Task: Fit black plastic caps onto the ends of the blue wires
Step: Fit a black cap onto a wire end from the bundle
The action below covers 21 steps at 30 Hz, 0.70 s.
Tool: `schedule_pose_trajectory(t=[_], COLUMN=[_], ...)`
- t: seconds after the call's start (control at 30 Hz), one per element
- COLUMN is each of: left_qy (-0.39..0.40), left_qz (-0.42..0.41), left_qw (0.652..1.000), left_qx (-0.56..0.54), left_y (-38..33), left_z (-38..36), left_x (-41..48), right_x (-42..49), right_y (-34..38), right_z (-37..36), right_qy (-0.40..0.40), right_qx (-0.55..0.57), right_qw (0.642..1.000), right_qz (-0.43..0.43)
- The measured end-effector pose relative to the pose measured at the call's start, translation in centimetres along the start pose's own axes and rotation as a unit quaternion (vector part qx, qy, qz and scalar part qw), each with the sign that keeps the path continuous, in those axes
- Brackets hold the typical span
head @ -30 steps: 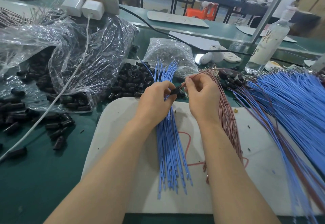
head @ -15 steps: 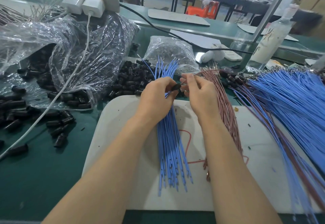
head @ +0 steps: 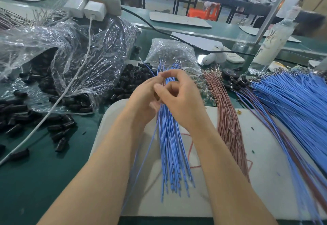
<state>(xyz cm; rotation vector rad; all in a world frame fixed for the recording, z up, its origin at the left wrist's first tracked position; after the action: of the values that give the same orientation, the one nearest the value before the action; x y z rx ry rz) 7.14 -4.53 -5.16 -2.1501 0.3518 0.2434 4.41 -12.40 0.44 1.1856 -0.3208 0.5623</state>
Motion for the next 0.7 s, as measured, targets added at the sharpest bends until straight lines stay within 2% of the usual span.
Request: schedule_pose_trajectory(t=[0.1,0.2,0.27,0.37,0.47,0.57,0.7], left_qy=[0.002,-0.033,-0.043,-0.047,-0.054,-0.068,-0.047], left_qz=[0.041,0.061,0.056,0.042,0.053,0.06,0.08], left_qw=[0.998,0.997,0.996,0.998,0.994,0.993,0.993], left_qx=[-0.038,0.022,0.057,0.007,-0.083,-0.08,-0.079], left_y=[0.8,1.3,1.4,1.0,0.8,0.5,0.8], left_z=[0.0,0.4,0.4,0.5,0.9,1.4,1.1], left_x=[0.4,0.6,0.6,0.3,0.2,0.2,0.3], right_x=[-0.2,-0.2,-0.1,-0.2,-1.1,-3.5,-6.6], right_y=[-0.4,-1.8,-2.4,-2.2,0.3,4.1,7.5], right_z=[1.5,2.9,2.5,1.5,-1.2,-4.2,-6.4], right_qy=[-0.057,-0.053,-0.017,0.038,0.18,0.36,0.5], right_qx=[-0.1,-0.174,-0.155,-0.082,0.067,0.188,0.226], right_qw=[0.993,0.982,0.985,0.993,0.979,0.913,0.836], right_qz=[-0.012,-0.058,-0.069,-0.076,-0.063,-0.047,-0.028])
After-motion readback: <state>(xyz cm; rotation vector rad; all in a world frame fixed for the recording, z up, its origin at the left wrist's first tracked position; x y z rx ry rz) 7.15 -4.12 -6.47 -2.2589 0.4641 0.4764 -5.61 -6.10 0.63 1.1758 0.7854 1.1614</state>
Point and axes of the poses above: each hand's wrist, its own x-axis towards the middle knuckle, its own z-axis out of the back of the hand, y = z × x, the point moved 9 cm from there along x, towards the middle knuckle, and after that the axes turned 12 degrees about z, right-handed, at the moved point
